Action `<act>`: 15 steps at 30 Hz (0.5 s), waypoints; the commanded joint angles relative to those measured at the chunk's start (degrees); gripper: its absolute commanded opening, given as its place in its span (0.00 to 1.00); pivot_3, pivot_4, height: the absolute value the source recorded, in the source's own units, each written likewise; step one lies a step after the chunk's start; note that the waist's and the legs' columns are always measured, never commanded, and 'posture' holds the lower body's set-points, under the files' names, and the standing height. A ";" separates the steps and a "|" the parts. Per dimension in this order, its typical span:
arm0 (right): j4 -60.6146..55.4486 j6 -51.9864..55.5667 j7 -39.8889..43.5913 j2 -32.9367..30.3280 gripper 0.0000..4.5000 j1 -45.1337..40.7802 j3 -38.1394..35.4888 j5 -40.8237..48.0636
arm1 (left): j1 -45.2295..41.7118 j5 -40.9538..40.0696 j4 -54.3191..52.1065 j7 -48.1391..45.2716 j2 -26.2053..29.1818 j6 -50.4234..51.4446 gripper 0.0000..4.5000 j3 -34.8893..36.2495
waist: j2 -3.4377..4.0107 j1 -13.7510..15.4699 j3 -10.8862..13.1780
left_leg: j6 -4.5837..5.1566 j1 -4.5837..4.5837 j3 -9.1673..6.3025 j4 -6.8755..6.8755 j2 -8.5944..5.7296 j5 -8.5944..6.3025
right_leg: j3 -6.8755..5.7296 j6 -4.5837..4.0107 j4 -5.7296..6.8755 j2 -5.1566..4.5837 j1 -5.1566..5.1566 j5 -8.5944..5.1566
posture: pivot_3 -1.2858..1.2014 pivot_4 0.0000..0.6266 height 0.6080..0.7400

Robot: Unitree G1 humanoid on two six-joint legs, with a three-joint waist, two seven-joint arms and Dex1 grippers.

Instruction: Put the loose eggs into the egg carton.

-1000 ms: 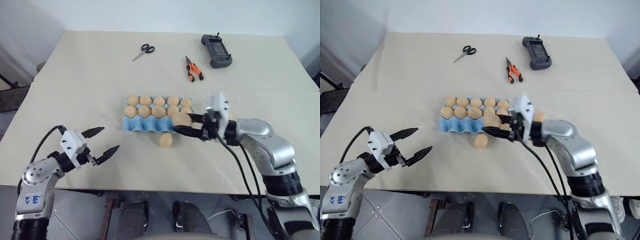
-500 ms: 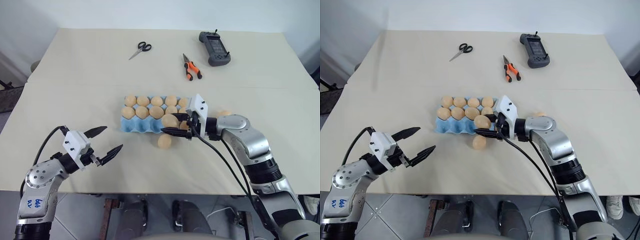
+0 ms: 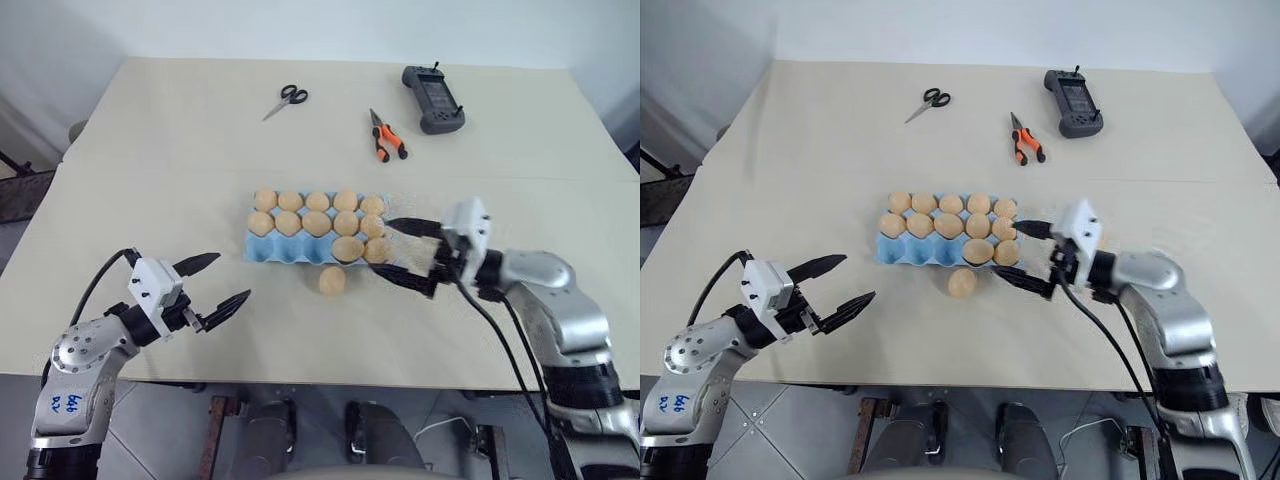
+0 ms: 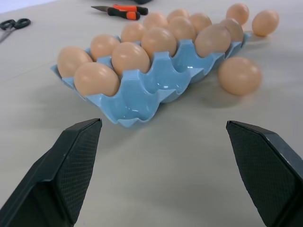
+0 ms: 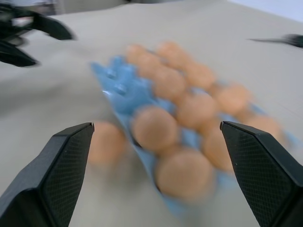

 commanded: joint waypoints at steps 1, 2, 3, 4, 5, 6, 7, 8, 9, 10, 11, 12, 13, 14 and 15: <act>-0.93 -4.71 -0.19 -2.14 0.99 6.52 -6.44 -0.03 | 0.96 -0.59 -0.65 -0.65 0.33 -2.14 1.00 1.46 | 0.00 0.01 0.00 | 0.00 0.00 0.00 0.00 0.00 0.00 | -0.01 0.00 0.00 0.00 0.01 0.00 | 0.52 0.24 1.00; -0.73 -5.46 -0.26 -2.24 0.99 7.72 -6.95 -0.01 | 1.08 -0.61 -0.40 -0.75 0.39 -2.24 1.00 1.61 | 0.00 -0.08 0.00 | 0.00 0.01 0.01 0.00 0.00 0.00 | -0.01 0.00 0.01 0.00 0.01 0.00 | 0.52 0.24 1.00; -0.25 -6.94 -0.33 -2.19 0.99 8.77 -7.20 -0.53 | 1.18 -0.78 -0.05 -0.92 0.41 -2.41 1.00 1.82 | 0.01 -0.31 0.00 | 0.00 0.05 0.01 0.00 0.01 0.00 | 0.00 0.00 0.01 0.01 0.03 0.00 | 0.52 0.24 1.00; 0.98 -8.86 -0.89 -1.38 0.99 10.07 -7.94 -0.95 | 1.21 -1.19 0.41 -0.93 0.41 -2.24 1.00 2.19 | 0.01 -0.47 0.00 | 0.01 0.10 0.06 0.01 0.02 0.01 | 0.05 0.00 0.05 0.02 0.05 0.00 | 0.52 0.24 1.00; 1.89 -10.23 -1.34 -0.80 0.99 10.96 -8.45 -1.18 | 1.21 -1.47 0.73 -0.95 0.39 -2.23 1.00 2.45 | 0.01 -0.52 0.00 | 0.02 0.15 0.10 0.01 0.02 0.04 | 0.08 0.00 0.10 0.02 0.06 0.00 | 0.52 0.24 1.00; 2.55 -11.24 -1.67 -0.46 0.99 11.54 -8.72 -1.25 | 1.20 -1.65 0.93 -0.95 0.38 -2.22 1.00 2.61 | 0.01 -0.48 0.01 | 0.02 0.29 0.10 0.00 0.03 0.06 | 0.07 -0.01 0.12 0.03 0.21 0.00 | 0.52 0.24 1.00; 3.52 -12.57 -2.29 0.03 0.99 11.96 -9.15 -1.49 | 1.08 -1.75 1.11 -1.15 0.48 -2.19 1.00 2.59 | 0.01 -0.40 0.01 | 0.02 0.47 0.10 0.00 0.04 0.06 | 0.07 -0.02 0.12 0.03 0.38 -0.01 | 0.52 0.24 1.00; 4.14 -13.39 -3.16 0.44 0.99 12.72 -9.42 -1.85 | -0.13 -1.49 1.55 -1.48 0.67 -2.29 1.00 1.93 | 0.02 -0.23 0.01 | 0.02 0.60 0.11 -0.02 0.03 0.06 | 0.10 -0.04 0.12 0.02 0.50 -0.02 | 0.52 0.24 1.00; 4.56 -14.07 -3.81 0.73 0.99 13.35 -9.58 -2.09 | -0.98 -1.29 1.87 -1.76 0.80 -2.40 1.00 1.49 | 0.02 -0.15 0.01 | 0.01 0.70 0.13 -0.02 0.03 0.06 | 0.14 -0.04 0.12 0.01 0.58 -0.02 | 0.52 0.24 1.00; 5.00 -14.73 -4.38 0.98 0.99 13.67 -9.62 -2.43 | -2.11 -1.27 2.17 -2.53 1.07 -2.19 1.00 0.62 | 0.02 -0.09 0.00 | 0.01 0.74 0.13 -0.02 0.03 0.06 | 0.16 -0.06 0.12 0.01 0.61 -0.01 | 0.52 0.24 1.00; 5.71 -15.44 -4.63 0.69 0.99 13.75 -9.38 -3.16 | -3.57 -1.10 2.61 -3.24 1.13 -2.22 1.00 -0.38 | 0.02 0.04 0.01 | -0.01 0.74 0.14 -0.02 0.03 0.06 | 0.16 -0.08 0.12 0.01 0.61 0.01 | 0.52 0.24 1.00; 6.59 -15.71 -4.48 0.18 0.99 13.60 -9.21 -3.48 | -4.85 -1.52 2.78 -4.36 1.29 -1.55 1.00 -1.50 | 0.01 0.10 0.01 | -0.02 0.73 0.14 -0.01 0.03 0.07 | 0.16 -0.10 0.12 0.00 0.60 0.02 | 0.52 0.24 1.00; 7.45 -15.77 -4.28 -0.37 0.99 13.42 -9.14 -3.65 | -5.93 -1.54 2.97 -5.51 1.53 -1.30 1.00 -2.62 | 0.02 0.14 0.00 | -0.03 0.72 0.14 -0.01 0.03 0.07 | 0.15 -0.11 0.11 -0.02 0.60 0.03 | 0.52 0.24 1.00; 8.38 -15.63 -4.01 -0.86 0.99 13.15 -9.45 -3.33 | -7.01 -1.44 3.13 -6.51 1.64 -1.27 1.00 -3.70 | 0.02 0.13 0.00 | -0.03 0.72 0.14 0.00 0.02 0.08 | 0.15 -0.10 0.10 -0.03 0.61 0.03 | 0.52 0.24 1.00; 9.32 -15.36 -3.76 -1.32 0.99 12.90 -9.94 -2.89 | -8.13 -1.53 3.28 -7.30 1.60 -0.94 1.00 -4.72 | 0.02 0.03 0.00 | -0.03 0.71 0.16 -0.02 0.01 0.08 | 0.17 -0.10 0.07 -0.04 0.61 0.04 | 0.52 0.24 1.00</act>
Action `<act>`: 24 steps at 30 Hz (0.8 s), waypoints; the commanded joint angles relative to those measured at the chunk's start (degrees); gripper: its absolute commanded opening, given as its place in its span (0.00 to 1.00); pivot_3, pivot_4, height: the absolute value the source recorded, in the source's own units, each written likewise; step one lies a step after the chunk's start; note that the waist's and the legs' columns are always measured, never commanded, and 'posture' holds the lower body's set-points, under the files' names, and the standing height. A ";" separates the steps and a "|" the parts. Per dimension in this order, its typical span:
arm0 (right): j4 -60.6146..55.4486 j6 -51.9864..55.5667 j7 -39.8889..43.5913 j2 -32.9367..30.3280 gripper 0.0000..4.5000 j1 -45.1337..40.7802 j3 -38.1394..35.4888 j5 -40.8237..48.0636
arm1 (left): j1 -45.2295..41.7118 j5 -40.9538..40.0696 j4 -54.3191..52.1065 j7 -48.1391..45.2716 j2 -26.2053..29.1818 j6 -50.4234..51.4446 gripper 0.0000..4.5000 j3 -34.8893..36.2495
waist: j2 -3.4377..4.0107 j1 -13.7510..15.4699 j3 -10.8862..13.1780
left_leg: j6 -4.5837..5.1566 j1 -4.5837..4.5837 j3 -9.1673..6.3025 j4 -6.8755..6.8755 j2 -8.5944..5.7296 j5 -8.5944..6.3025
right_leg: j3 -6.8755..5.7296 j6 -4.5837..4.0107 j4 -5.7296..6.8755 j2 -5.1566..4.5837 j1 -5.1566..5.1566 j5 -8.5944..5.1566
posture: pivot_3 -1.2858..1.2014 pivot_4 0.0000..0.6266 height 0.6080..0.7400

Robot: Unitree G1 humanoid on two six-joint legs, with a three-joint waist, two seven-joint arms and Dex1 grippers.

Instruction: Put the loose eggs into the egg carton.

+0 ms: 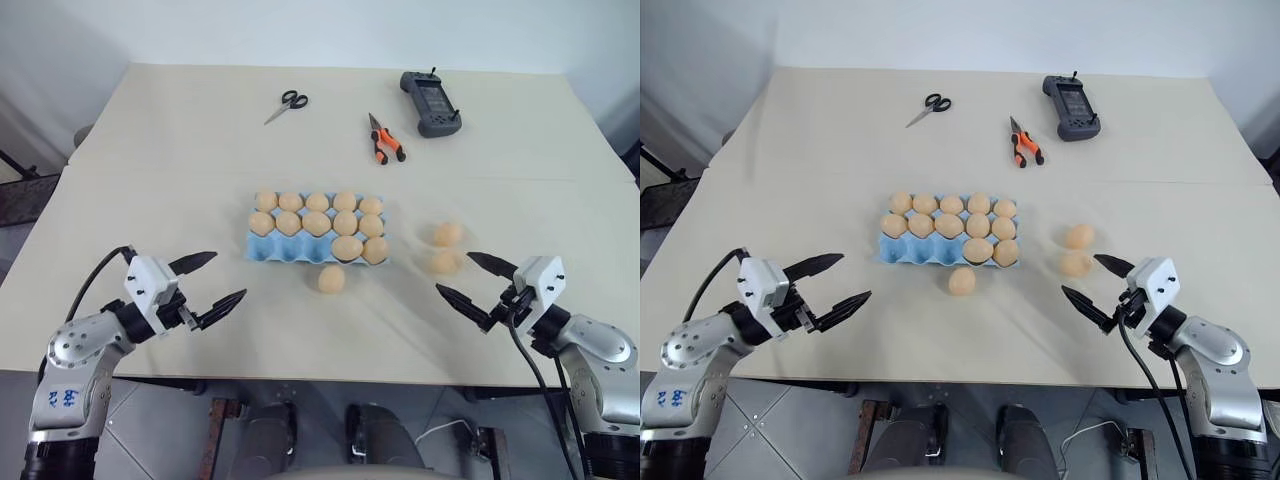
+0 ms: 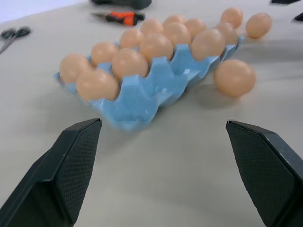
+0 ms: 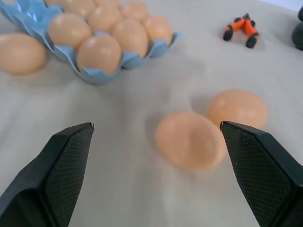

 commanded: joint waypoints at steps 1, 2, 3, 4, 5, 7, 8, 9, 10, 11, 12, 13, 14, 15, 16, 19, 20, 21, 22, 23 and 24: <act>2.85 -1.09 0.58 -2.53 0.99 -0.80 -2.54 0.68 | -3.46 -1.10 0.01 -3.52 0.46 0.51 1.00 -3.65 | 0.00 -0.14 0.00 | 0.04 0.00 0.02 -0.01 0.00 0.02 | 0.02 0.00 -0.02 0.00 0.00 0.00 | 0.52 0.24 1.00; 4.38 -1.62 1.00 -3.27 0.99 -0.77 -3.01 0.57 | -4.82 -0.93 0.31 -4.49 0.37 0.62 1.00 -4.98 | 0.00 -0.14 0.00 | 0.07 0.00 0.04 -0.04 0.00 0.03 | 0.03 0.01 -0.03 0.00 -0.02 0.00 | 0.52 0.24 1.00; 6.19 -2.69 1.40 -4.16 0.99 -0.59 -3.36 0.06 | -6.25 -0.69 0.77 -5.55 0.26 0.71 1.00 -6.42 | 0.00 -0.13 0.00 | 0.07 -0.01 0.04 -0.07 0.00 0.03 | 0.02 0.01 -0.05 0.01 -0.04 0.01 | 0.52 0.24 1.00; 7.77 -3.69 1.79 -4.91 0.99 -0.49 -3.66 -0.27 | -7.40 -0.50 1.20 -6.54 0.23 0.83 1.00 -7.70 | 0.00 -0.13 0.00 | 0.06 -0.02 0.04 -0.09 0.00 0.02 | 0.01 0.01 -0.04 0.02 -0.05 0.00 | 0.52 0.24 1.00; 9.25 -4.46 2.09 -5.50 0.99 -0.64 -3.96 -0.27 | -8.50 -0.33 1.70 -7.28 0.04 0.81 1.00 -8.81 | 0.00 -0.13 0.00 | 0.05 -0.02 0.04 -0.11 0.00 0.02 | -0.01 0.01 -0.04 0.03 -0.07 0.00 | 0.52 0.24 1.00; 10.59 -5.44 2.56 -5.95 0.99 -1.12 -3.91 -0.07 | -9.85 -0.14 2.66 -8.33 -0.21 0.49 1.00 -10.22 | 0.00 -0.20 0.00 | 0.04 -0.03 0.04 -0.15 0.01 0.02 | -0.04 0.01 -0.04 0.05 -0.08 0.00 | 0.52 0.24 1.00; 10.91 -5.74 3.01 -6.00 0.99 -1.47 -3.64 0.21 | -10.25 0.04 3.09 -8.62 -0.35 0.19 1.00 -10.68 | 0.01 -0.36 0.00 | 0.04 -0.03 0.04 -0.14 0.02 0.02 | -0.04 0.01 -0.04 0.06 -0.08 0.00 | 0.52 0.24 1.00; 11.24 -5.88 3.48 -6.07 0.99 -2.15 -3.13 0.37 | -10.57 0.09 3.46 -8.77 -0.52 0.01 1.00 -11.02 | 0.02 -0.50 -0.01 | 0.04 -0.02 0.08 -0.15 0.03 0.02 | -0.03 0.01 -0.03 0.09 -0.08 0.00 | 0.52 0.24 1.00; 11.59 -5.91 4.04 -6.15 0.99 -2.81 -2.62 0.48 | -10.81 0.14 3.77 -8.81 -0.67 -0.12 1.00 -11.25 | 0.02 -0.68 0.00 | 0.04 0.00 0.12 -0.14 0.05 0.02 | 0.00 0.01 0.00 0.12 -0.08 0.00 | 0.52 0.24 1.00; 11.97 -5.77 4.71 -6.20 0.99 -3.77 -1.82 0.41 | -10.98 0.23 4.05 -8.87 -0.79 -0.29 1.00 -11.45 | 0.02 -0.79 0.00 | 0.03 0.02 0.15 -0.12 0.06 0.02 | 0.03 0.01 0.05 0.13 -0.08 0.00 | 0.52 0.24 1.00; 12.47 -5.46 5.26 -6.06 0.99 -5.07 -0.78 0.18 | -11.08 0.33 4.33 -8.93 -0.92 -0.48 1.00 -11.59 | 0.02 -0.89 0.00 | 0.03 0.03 0.16 -0.07 0.06 0.03 | 0.03 0.01 0.11 0.13 -0.08 0.00 | 0.52 0.24 1.00; 12.98 -5.14 5.81 -5.92 0.99 -6.22 0.17 -0.07 | -11.16 0.43 4.57 -8.95 -1.05 -0.62 1.00 -11.69 | 0.02 -0.95 0.00 | 0.03 0.04 0.16 -0.02 0.05 0.05 | 0.06 0.01 0.20 0.12 -0.08 0.00 | 0.52 0.24 1.00; 13.58 -4.88 6.51 -5.75 0.99 -7.64 1.42 -0.42 | -11.21 0.53 4.81 -8.97 -1.17 -0.77 1.00 -11.78 | 0.02 -0.96 0.00 | 0.04 0.07 0.18 0.02 0.05 0.06 | 0.09 0.01 0.26 0.12 -0.07 0.00 | 0.52 0.24 1.00; 14.33 -4.68 6.96 -5.53 0.99 -9.26 2.86 -1.03 | -11.23 0.64 5.08 -8.94 -1.27 -0.96 1.00 -11.87 | 0.02 -0.96 0.00 | 0.04 0.09 0.18 0.05 0.05 0.08 | 0.11 0.01 0.32 0.11 -0.06 0.00 | 0.52 0.24 1.00; 15.02 -4.66 7.35 -5.35 0.99 -10.58 3.98 -1.48 | -11.23 0.71 5.30 -8.93 -1.32 -1.14 1.00 -11.94 | 0.02 -0.98 0.00 | 0.03 0.12 0.18 0.06 0.05 0.11 | 0.11 0.01 0.34 0.11 -0.04 0.00 | 0.52 0.24 1.00; 17.98 -4.04 8.06 -4.67 0.99 -15.10 7.08 -2.58 | -11.25 0.84 5.58 -8.77 -1.46 -1.45 1.00 -12.15 | 0.02 -0.75 0.00 | 0.03 0.14 0.18 0.05 0.05 0.17 | 0.13 -0.01 0.40 0.11 -0.06 0.01 | 0.52 0.24 1.00; 18.93 -3.91 8.46 -4.59 0.99 -16.25 7.91 -2.82 | -11.25 0.89 5.58 -8.70 -1.50 -1.49 1.00 -12.20 | 0.02 -0.67 0.00 | 0.02 0.14 0.18 0.04 0.05 0.17 | 0.14 -0.01 0.40 0.11 -0.07 0.01 | 0.52 0.24 1.00; 20.51 -4.07 8.97 -4.61 0.99 -17.70 9.16 -3.67 | -11.24 0.92 5.52 -8.56 -1.55 -1.52 1.00 -12.19 | 0.02 -0.54 0.00 | 0.02 0.12 0.18 0.03 0.05 0.17 | 0.15 -0.01 0.39 0.10 -0.11 0.02 | 0.52 0.24 1.00; 22.18 -4.06 9.69 -4.54 0.99 -19.08 10.25 -4.26 | -11.19 0.94 5.43 -8.31 -1.62 -1.56 1.00 -12.09 | 0.02 -0.46 0.00 | 0.01 0.11 0.18 0.02 0.05 0.16 | 0.15 -0.01 0.36 0.10 -0.12 0.01 | 0.52 0.24 1.00; 23.66 -3.89 10.50 -4.51 0.99 -20.15 11.18 -4.66 | -11.07 0.94 5.35 -8.09 -1.66 -1.63 1.00 -11.94 | 0.02 -0.41 0.00 | 0.01 0.08 0.18 0.01 0.04 0.16 | 0.14 -0.01 0.34 0.10 -0.15 0.02 | 0.52 0.24 1.00; 25.18 -4.41 11.26 -4.34 0.99 -21.15 11.88 -5.01 | -10.87 0.95 5.28 -7.92 -1.67 -1.77 1.00 -11.77 | 0.02 -0.38 0.00 | 0.01 0.06 0.18 0.02 0.04 0.15 | 0.14 -0.01 0.32 0.10 -0.16 0.02 | 0.52 0.24 1.00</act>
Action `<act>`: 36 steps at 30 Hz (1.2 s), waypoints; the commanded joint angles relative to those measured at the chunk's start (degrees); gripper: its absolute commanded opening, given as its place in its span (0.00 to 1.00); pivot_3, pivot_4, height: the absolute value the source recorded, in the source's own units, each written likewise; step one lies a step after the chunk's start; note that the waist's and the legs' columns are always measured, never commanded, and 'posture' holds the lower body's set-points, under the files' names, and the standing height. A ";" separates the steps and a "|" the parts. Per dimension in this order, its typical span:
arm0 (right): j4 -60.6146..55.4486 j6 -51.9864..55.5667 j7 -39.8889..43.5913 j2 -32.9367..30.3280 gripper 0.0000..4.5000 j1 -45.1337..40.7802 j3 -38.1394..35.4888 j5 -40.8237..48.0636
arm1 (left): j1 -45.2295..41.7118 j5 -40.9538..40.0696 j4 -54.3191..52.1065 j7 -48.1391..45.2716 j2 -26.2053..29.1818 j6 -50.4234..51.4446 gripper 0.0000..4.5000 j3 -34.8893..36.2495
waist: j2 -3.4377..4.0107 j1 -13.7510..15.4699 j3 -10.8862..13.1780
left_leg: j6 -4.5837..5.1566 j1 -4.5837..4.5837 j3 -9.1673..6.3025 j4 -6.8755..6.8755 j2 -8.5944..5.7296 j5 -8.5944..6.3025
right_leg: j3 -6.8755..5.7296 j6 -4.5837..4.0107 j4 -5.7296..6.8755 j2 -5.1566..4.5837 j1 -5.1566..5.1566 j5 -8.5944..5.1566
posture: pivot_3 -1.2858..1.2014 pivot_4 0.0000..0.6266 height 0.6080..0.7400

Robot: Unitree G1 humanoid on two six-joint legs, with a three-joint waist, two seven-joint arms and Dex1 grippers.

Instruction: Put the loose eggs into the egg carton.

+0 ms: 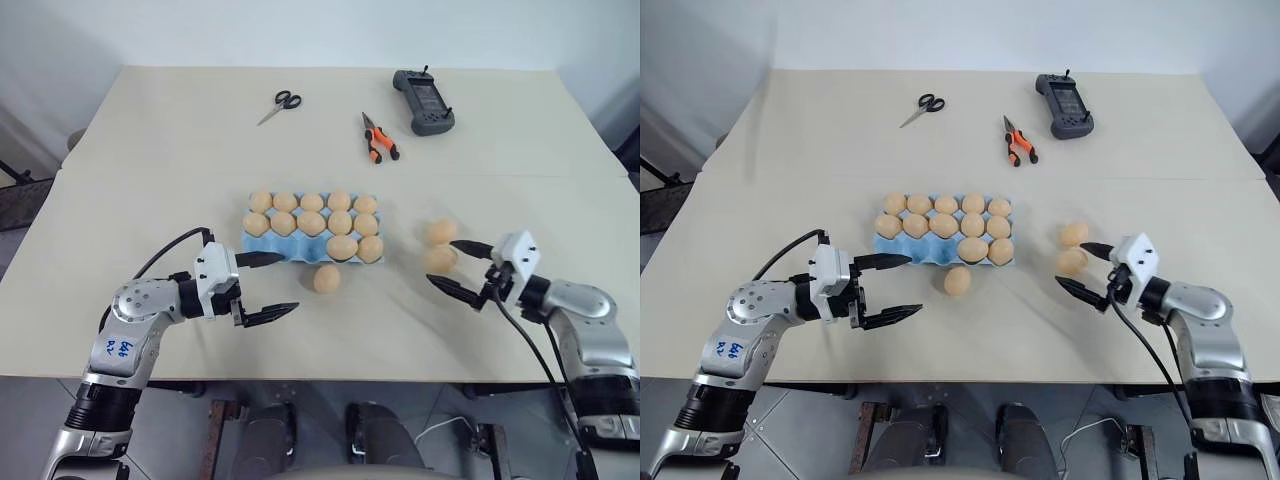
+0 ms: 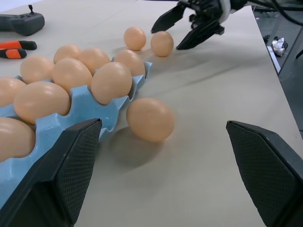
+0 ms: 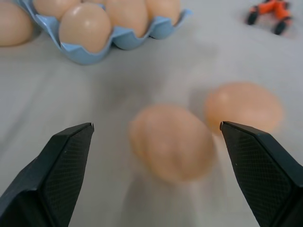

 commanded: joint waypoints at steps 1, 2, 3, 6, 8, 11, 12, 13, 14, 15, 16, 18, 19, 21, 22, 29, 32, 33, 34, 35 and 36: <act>4.34 -1.03 2.34 0.31 0.99 -2.78 1.55 -1.10 | 0.11 0.04 -0.95 0.74 -0.27 -1.19 1.00 1.01 | 0.00 0.05 0.00 | 0.00 -0.01 0.00 -0.02 0.00 -0.01 | -0.01 0.00 -0.02 0.00 -0.01 0.00 | 0.52 0.24 1.00; 5.84 -1.75 2.38 0.73 0.96 -3.65 1.72 -1.33 | 0.34 0.03 -1.02 0.89 -0.26 -1.28 1.00 1.13 | 0.00 0.07 0.00 | -0.01 -0.02 0.00 -0.04 0.00 -0.02 | -0.01 0.00 -0.02 0.00 -0.02 0.00 | 0.52 0.24 1.00; 7.28 -2.49 2.32 1.22 0.91 -4.51 1.73 -1.47 | 0.60 0.01 -1.17 1.11 -0.28 -1.32 1.00 1.26 | 0.00 0.08 0.00 | -0.02 -0.02 -0.01 -0.04 0.01 -0.02 | -0.04 0.00 -0.02 0.00 -0.02 0.00 | 0.52 0.24 1.00; 9.36 -4.00 2.37 2.14 0.72 -5.81 1.61 -1.58 | 1.66 -0.11 -1.74 2.01 -0.22 -1.37 1.00 2.03 | 0.00 0.08 0.00 | -0.02 -0.03 -0.01 -0.03 0.00 -0.03 | -0.06 0.00 -0.03 0.00 -0.02 0.00 | 0.52 0.24 1.00; 8.98 -4.37 2.76 2.41 0.57 -5.90 1.56 -1.30 | 2.58 -0.33 -1.90 2.95 -0.07 -1.42 1.00 3.16 | 0.00 0.06 0.00 | -0.02 -0.03 -0.01 -0.02 0.00 -0.03 | -0.05 0.00 -0.03 0.00 -0.01 0.00 | 0.52 0.24 1.00; 3.80 -1.96 3.58 2.48 0.48 -5.05 1.86 0.26 | 4.65 -0.55 -1.96 4.39 0.37 -1.75 1.00 5.69 | 0.01 -0.03 0.01 | -0.02 -0.02 -0.01 0.00 0.01 -0.03 | -0.04 0.01 -0.01 0.00 -0.01 0.00 | 0.52 0.24 1.00; 2.27 -1.23 3.72 2.49 0.48 -4.79 1.89 0.64 | 5.17 -0.63 -2.04 4.70 0.43 -1.78 1.00 6.27 | 0.01 -0.12 0.01 | -0.02 -0.02 -0.01 -0.02 0.01 -0.03 | -0.03 0.00 0.00 0.00 -0.02 0.00 | 0.52 0.24 1.00; -0.76 0.56 4.01 2.60 0.48 -4.51 2.21 1.57 | 5.97 -0.60 -2.18 5.41 0.48 -1.72 1.00 7.16 | 0.02 -0.15 0.01 | -0.03 -0.01 -0.01 -0.03 0.03 -0.03 | -0.03 0.00 0.01 0.01 -0.02 0.00 | 0.52 0.24 1.00; -3.91 2.71 4.26 2.81 0.48 -4.35 2.62 2.64 | 6.90 -0.56 -2.24 6.02 0.62 -1.76 1.00 8.14 | 0.03 -0.18 0.01 | -0.04 -0.01 -0.01 -0.03 0.03 -0.03 | -0.03 0.00 0.01 0.01 -0.02 0.00 | 0.52 0.24 1.00; -7.34 5.05 4.30 3.15 0.48 -4.33 3.16 3.78 | 7.98 -0.67 -2.24 6.59 0.79 -1.79 1.00 9.32 | 0.03 -0.30 0.02 | -0.04 -0.01 -0.01 -0.04 0.03 -0.03 | -0.03 0.00 0.02 0.01 -0.04 0.00 | 0.52 0.24 1.00; -10.72 7.64 4.19 3.64 0.48 -4.52 3.76 5.06 | 9.06 -0.86 -2.26 7.25 0.86 -1.74 1.00 10.59 | 0.03 -0.46 0.02 | -0.04 -0.01 -0.01 -0.04 0.05 -0.04 | -0.03 0.00 0.02 0.01 -0.04 0.00 | 0.52 0.24 1.00; -17.64 13.04 3.09 5.36 0.48 -6.36 5.98 7.16 | 11.63 -1.26 -2.41 8.46 0.96 -1.76 1.00 13.33 | 0.03 -0.56 0.02 | -0.05 -0.01 -0.02 -0.07 0.06 -0.04 | -0.03 0.00 -0.01 0.01 -0.04 0.00 | 0.52 0.24 1.00; -21.84 17.53 1.50 7.03 0.48 -9.17 8.49 7.91 | 13.63 -1.31 -2.66 9.26 1.06 -1.88 1.00 15.19 | 0.02 -1.10 0.02 | -0.05 -0.01 -0.03 -0.07 0.06 -0.04 | -0.04 -0.01 -0.02 0.00 -0.04 0.00 | 0.52 0.24 1.00; -26.15 22.59 0.41 9.44 0.48 -13.08 11.62 8.84 | 16.01 -1.28 -3.48 10.37 1.07 -1.68 1.00 17.10 | 0.06 -1.96 0.04 | -0.08 -0.02 0.03 -0.10 0.10 -0.07 | 0.09 -0.02 0.00 0.01 -0.13 -0.01 | 0.52 0.24 1.00; -26.39 23.51 0.24 9.96 0.48 -14.07 12.69 8.21 | 16.30 -1.25 -3.97 10.81 0.95 -1.46 1.00 17.18 | 0.05 -1.78 0.04 | -0.08 -0.02 0.03 -0.12 0.10 -0.06 | 0.09 -0.03 0.05 0.01 -0.16 -0.02 | 0.52 0.24 1.00; -21.55 24.70 -4.11 16.97 0.48 -19.69 21.16 1.49 | 17.44 -1.40 -8.78 13.93 -0.11 0.30 1.00 16.46 | -0.01 -0.38 0.00 | -0.21 -0.26 -0.15 -0.11 0.05 -0.26 | -0.15 -0.07 -0.37 -0.07 -0.13 -0.03 | 0.52 0.24 1.00; -17.51 22.29 -4.87 18.72 0.48 -20.56 23.00 -1.42 | 18.03 -1.46 -10.74 15.21 -0.69 1.05 1.00 16.09 | -0.01 -0.61 0.00 | 0.01 -0.41 -0.14 -0.11 0.03 -0.22 | -0.20 -0.04 -0.42 -0.08 -0.25 -0.01 | 0.52 0.24 1.00; -15.88 21.58 -5.59 19.43 0.48 -21.20 23.10 -2.28 | 18.13 -1.49 -11.16 15.53 -0.87 1.24 1.00 15.99 | -0.01 -0.74 0.00 | -0.01 -0.42 -0.14 -0.11 0.03 -0.24 | -0.25 -0.03 -0.40 -0.08 -0.29 -0.01 | 0.52 0.24 1.00; -14.44 20.73 -6.35 20.08 0.56 -21.78 23.07 -3.19 | 18.20 -1.49 -11.48 15.75 -1.02 1.43 1.00 15.92 | -0.01 -0.93 0.00 | -0.04 -0.44 -0.15 -0.12 0.04 -0.27 | -0.31 -0.02 -0.37 -0.08 -0.34 0.00 | 0.52 0.24 1.00; -13.44 20.06 -6.78 20.54 0.64 -22.16 23.01 -3.90 | 18.24 -1.49 -11.71 15.91 -1.11 1.59 1.00 15.89 | -0.01 -1.11 0.00 | -0.05 -0.48 -0.16 -0.12 0.04 -0.27 | -0.35 -0.02 -0.31 -0.08 -0.40 0.00 | 0.52 0.24 1.00; -12.25 19.44 -7.31 21.07 0.69 -22.74 22.89 -4.57 | 18.21 -1.42 -12.05 16.13 -1.28 1.79 1.00 15.64 | -0.02 -1.23 -0.01 | -0.07 -0.55 -0.18 -0.12 0.04 -0.27 | -0.38 -0.01 -0.24 -0.07 -0.48 0.00 | 0.52 0.24 1.00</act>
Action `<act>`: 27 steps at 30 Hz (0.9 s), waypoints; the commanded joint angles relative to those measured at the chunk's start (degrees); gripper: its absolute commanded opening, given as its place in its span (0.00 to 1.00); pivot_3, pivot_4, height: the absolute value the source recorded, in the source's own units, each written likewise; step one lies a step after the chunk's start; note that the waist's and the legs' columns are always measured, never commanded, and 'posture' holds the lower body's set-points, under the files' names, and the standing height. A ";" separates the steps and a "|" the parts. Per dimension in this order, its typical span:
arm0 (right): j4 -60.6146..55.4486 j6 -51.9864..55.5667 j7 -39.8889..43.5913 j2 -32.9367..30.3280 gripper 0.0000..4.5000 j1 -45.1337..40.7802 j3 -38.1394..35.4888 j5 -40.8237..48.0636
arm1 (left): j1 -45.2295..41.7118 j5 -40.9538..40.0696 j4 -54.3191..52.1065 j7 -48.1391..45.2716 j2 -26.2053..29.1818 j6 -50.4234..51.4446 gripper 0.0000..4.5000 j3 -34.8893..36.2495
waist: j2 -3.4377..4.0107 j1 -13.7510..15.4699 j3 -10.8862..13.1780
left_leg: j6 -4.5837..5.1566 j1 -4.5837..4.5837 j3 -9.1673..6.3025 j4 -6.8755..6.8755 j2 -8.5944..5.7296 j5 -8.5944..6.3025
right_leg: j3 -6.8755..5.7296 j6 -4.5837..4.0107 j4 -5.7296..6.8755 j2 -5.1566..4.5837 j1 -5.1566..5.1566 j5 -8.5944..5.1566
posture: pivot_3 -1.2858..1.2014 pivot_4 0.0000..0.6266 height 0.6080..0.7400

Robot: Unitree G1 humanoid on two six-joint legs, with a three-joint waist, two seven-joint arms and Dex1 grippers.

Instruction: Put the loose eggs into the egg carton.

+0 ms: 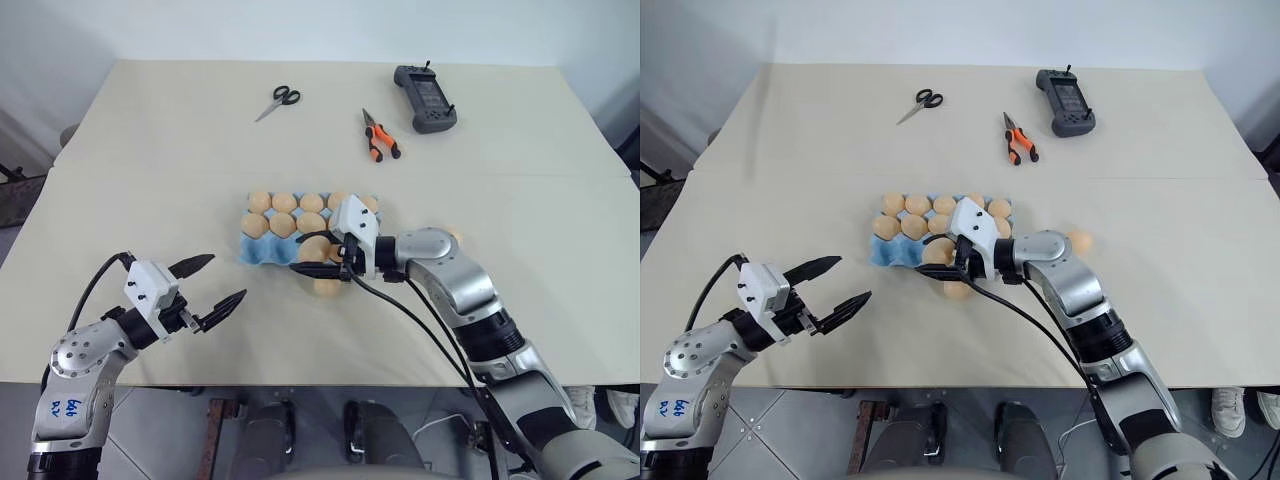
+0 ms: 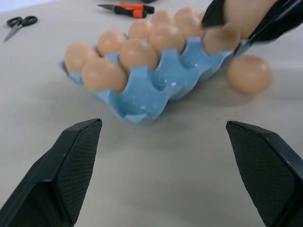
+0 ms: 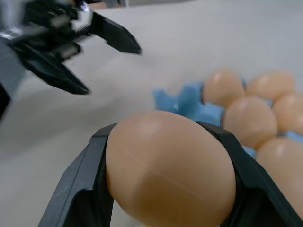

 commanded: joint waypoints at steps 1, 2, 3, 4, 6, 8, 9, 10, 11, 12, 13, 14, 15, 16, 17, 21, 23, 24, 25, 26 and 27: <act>2.31 -3.17 -1.92 1.74 0.78 -2.28 -0.62 -2.00 | 0.37 -0.88 -2.82 0.99 -0.42 0.46 1.00 -0.04 | 0.00 -0.16 0.00 | -0.02 -0.12 -0.01 0.02 0.00 0.01 | -0.01 0.00 0.18 0.00 -0.18 0.00 | 0.52 0.24 1.00; 2.98 -3.35 -2.28 2.10 0.85 -2.59 -0.88 -2.26 | 0.27 -0.90 -3.06 1.16 -0.53 0.65 1.00 -0.27 | 0.00 -0.22 0.00 | -0.05 -0.23 0.00 0.05 -0.01 0.03 | -0.01 0.01 0.34 0.00 -0.36 0.00 | 0.52 0.24 1.00; 3.44 -3.49 -2.49 2.34 0.93 -2.78 -1.07 -2.44 | 0.20 -0.92 -3.21 1.28 -0.59 0.78 1.00 -0.41 | 0.00 -0.32 0.00 | -0.15 -0.30 0.01 0.04 0.00 0.09 | -0.01 0.01 0.37 0.01 -0.44 0.00 | 0.52 0.24 1.00; 3.65 -3.83 -2.52 2.32 1.00 -2.84 -1.20 -2.68 | 0.05 -0.95 -3.39 1.35 -0.63 0.95 1.00 -0.59 | -0.01 -0.32 0.00 | -0.27 -0.30 0.03 0.03 0.01 0.16 | -0.01 0.01 0.41 0.02 -0.46 0.00 | 0.52 0.24 1.00; 3.04 -3.81 -2.20 1.81 1.00 -2.72 -1.75 -2.57 | -0.23 -1.03 -3.83 1.44 -0.70 1.34 1.00 -0.90 | -0.01 -0.29 0.00 | -0.27 -0.30 0.03 0.03 0.02 0.16 | -0.03 0.00 0.46 0.03 -0.48 0.00 | 0.52 0.24 1.00; -0.56 -3.66 -0.46 0.49 1.00 -1.45 -3.41 -0.33 | -0.71 -1.20 -4.18 1.39 -0.64 1.83 1.00 -1.24 | -0.01 -0.21 0.00 | -0.14 -0.30 0.03 0.06 0.01 0.11 | -0.02 0.01 0.48 0.03 -0.46 0.00 | 0.52 0.24 1.00; -2.63 -3.75 0.64 -0.08 1.00 -0.62 -4.38 1.25 | -0.97 -1.24 -4.22 1.31 -0.56 2.00 1.00 -1.43 | -0.01 -0.19 0.00 | -0.11 -0.30 0.04 0.08 0.01 0.13 | -0.02 0.01 0.47 0.02 -0.45 0.00 | 0.52 0.24 1.00; -4.81 -3.66 1.48 -0.97 1.00 0.55 -5.42 2.58 | -1.30 -1.33 -4.24 1.23 -0.50 2.17 1.00 -1.64 | -0.01 -0.08 0.00 | -0.10 -0.30 0.04 0.09 0.01 0.13 | -0.01 0.01 0.48 0.02 -0.45 0.00 | 0.52 0.24 1.00; -6.59 -3.68 2.02 -1.82 1.00 1.79 -6.41 3.53 | -1.59 -1.38 -4.25 1.08 -0.43 2.28 1.00 -1.84 | -0.01 0.03 0.00 | -0.09 -0.30 0.03 0.10 0.01 0.14 | -0.02 0.01 0.47 0.02 -0.43 0.00 | 0.52 0.24 1.00; -7.82 -3.99 2.16 -2.74 1.00 3.12 -7.37 4.00 | -1.92 -1.35 -4.20 0.94 -0.39 2.37 1.00 -2.06 | -0.01 0.05 0.00 | -0.08 -0.30 0.02 0.10 0.01 0.14 | -0.02 0.01 0.47 0.01 -0.42 0.00 | 0.52 0.24 1.00; -8.65 -4.55 2.07 -3.66 1.00 4.54 -8.53 4.24 | -2.31 -1.37 -4.11 0.73 -0.36 2.46 1.00 -2.32 | -0.03 0.01 -0.01 | -0.08 -0.30 0.01 0.11 0.01 0.14 | -0.02 0.01 0.46 0.01 -0.41 0.00 | 0.52 0.24 1.00; -9.43 -5.39 1.64 -4.57 1.00 6.34 -10.24 4.61 | -2.75 -1.38 -3.98 0.50 -0.33 2.55 1.00 -2.60 | -0.04 0.04 -0.02 | -0.08 -0.30 0.02 0.11 0.01 0.14 | -0.01 0.01 0.44 0.01 -0.39 0.00 | 0.52 0.24 1.00; -10.05 -5.62 0.92 -5.56 1.00 8.09 -11.94 4.89 | -3.16 -1.38 -3.76 0.21 -0.27 2.57 1.00 -2.83 | -0.04 0.05 -0.02 | -0.07 -0.30 0.02 0.11 0.01 0.14 | -0.01 0.00 0.42 0.01 -0.38 0.00 | 0.52 0.24 1.00; -10.50 -6.74 0.24 -6.42 1.00 10.05 -14.07 5.17 | -3.69 -1.31 -3.44 -0.17 -0.18 2.58 1.00 -3.19 | -0.04 0.08 -0.02 | -0.07 -0.29 0.02 0.12 0.01 0.15 | -0.02 0.01 0.41 0.01 -0.37 0.00 | 0.52 0.24 1.00; -10.92 -7.82 -0.44 -6.90 1.00 11.53 -15.61 5.28 | -4.04 -1.20 -3.11 -0.53 -0.09 2.48 1.00 -3.41 | -0.04 0.22 -0.02 | -0.06 -0.29 0.02 0.11 0.01 0.16 | -0.02 0.01 0.41 0.01 -0.37 0.00 | 0.52 0.24 1.00; -12.39 -9.53 -3.54 -10.00 1.00 19.26 -23.60 6.34 | -6.11 -1.09 -0.88 -1.78 -0.07 2.62 1.00 -4.24 | -0.04 0.15 -0.02 | -0.06 -0.29 0.07 0.11 0.01 0.17 | 0.00 0.00 0.40 0.02 -0.37 0.00 | 0.52 0.24 1.00; -12.18 -11.69 -4.00 -11.65 1.00 22.90 -26.25 5.78 | -6.90 -1.20 0.14 -2.26 -0.07 2.82 1.00 -4.42 | -0.04 0.15 -0.02 | -0.07 -0.28 0.08 0.10 0.01 0.18 | 0.01 0.00 0.41 0.03 -0.37 0.00 | 0.52 0.24 1.00; -11.67 -12.64 -4.76 -12.27 1.00 25.17 -28.37 5.84 | -7.53 -1.01 0.87 -2.43 -0.08 2.80 1.00 -4.63 | -0.04 0.05 -0.02 | -0.07 -0.27 0.08 0.10 0.01 0.19 | 0.00 0.01 0.41 0.03 -0.35 0.00 | 0.52 0.24 1.00; -11.37 -13.29 -5.37 -12.62 1.00 26.68 -29.69 5.95 | -7.92 -0.87 1.43 -2.60 -0.08 2.69 1.00 -4.74 | -0.04 0.00 -0.02 | -0.07 -0.27 0.13 0.10 0.01 0.19 | 0.01 0.00 0.40 0.03 -0.35 0.00 | 0.52 0.24 1.00; -10.31 -15.44 -5.85 -13.08 1.00 29.79 -31.89 5.58 | -8.72 -0.81 2.12 -3.21 -0.07 2.48 1.00 -5.21 | -0.04 -0.06 -0.02 | -0.05 -0.27 0.14 0.10 0.01 0.21 | 0.02 0.00 0.41 0.03 -0.35 0.00 | 0.52 0.24 1.00; -9.47 -17.25 -6.26 -13.26 1.00 32.39 -33.63 5.32 | -9.41 -0.62 2.70 -3.79 -0.01 2.20 1.00 -5.70 | -0.04 0.06 -0.02 | -0.05 -0.26 0.16 0.11 0.02 0.22 | 0.02 0.01 0.41 0.03 -0.34 0.00 | 0.52 0.24 1.00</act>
